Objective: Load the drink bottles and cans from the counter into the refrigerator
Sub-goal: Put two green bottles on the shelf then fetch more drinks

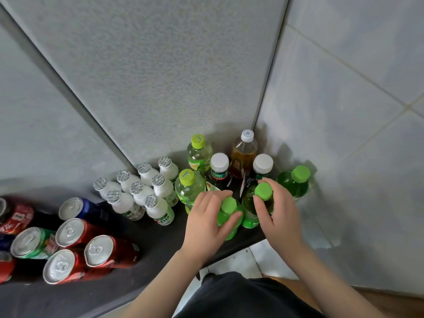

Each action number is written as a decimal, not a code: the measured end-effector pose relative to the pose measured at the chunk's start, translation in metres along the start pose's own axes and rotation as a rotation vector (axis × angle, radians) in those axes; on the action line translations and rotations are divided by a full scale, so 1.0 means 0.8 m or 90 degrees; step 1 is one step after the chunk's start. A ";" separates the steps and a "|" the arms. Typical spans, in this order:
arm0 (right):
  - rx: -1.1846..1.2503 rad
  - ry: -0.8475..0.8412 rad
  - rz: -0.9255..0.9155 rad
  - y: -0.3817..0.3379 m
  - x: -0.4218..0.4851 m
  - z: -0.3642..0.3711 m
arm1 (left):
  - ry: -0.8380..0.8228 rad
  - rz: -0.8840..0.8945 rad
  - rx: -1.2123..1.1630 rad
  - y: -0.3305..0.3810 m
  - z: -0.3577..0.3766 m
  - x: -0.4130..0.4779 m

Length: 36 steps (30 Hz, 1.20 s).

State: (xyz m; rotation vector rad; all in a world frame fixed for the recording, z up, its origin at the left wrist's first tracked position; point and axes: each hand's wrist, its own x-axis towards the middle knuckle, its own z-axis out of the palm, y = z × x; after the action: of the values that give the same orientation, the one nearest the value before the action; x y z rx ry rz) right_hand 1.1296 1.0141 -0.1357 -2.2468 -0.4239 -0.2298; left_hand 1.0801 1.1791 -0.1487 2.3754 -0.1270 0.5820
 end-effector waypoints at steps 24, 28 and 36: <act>0.092 -0.012 -0.007 0.022 -0.014 0.012 | 0.060 -0.200 -0.222 0.003 0.004 -0.058; 0.108 -0.033 -0.022 0.021 -0.016 0.006 | 0.189 -0.333 -0.243 0.030 -0.010 -0.092; 0.282 -0.165 -0.036 -0.013 -0.073 0.015 | 0.399 -0.578 -0.242 0.078 -0.035 -0.186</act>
State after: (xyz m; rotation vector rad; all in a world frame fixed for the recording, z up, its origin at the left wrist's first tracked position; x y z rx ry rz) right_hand 1.0720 1.0166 -0.1535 -1.8328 -0.6110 0.1221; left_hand 0.9215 1.1401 -0.1585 1.5463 0.9697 0.7126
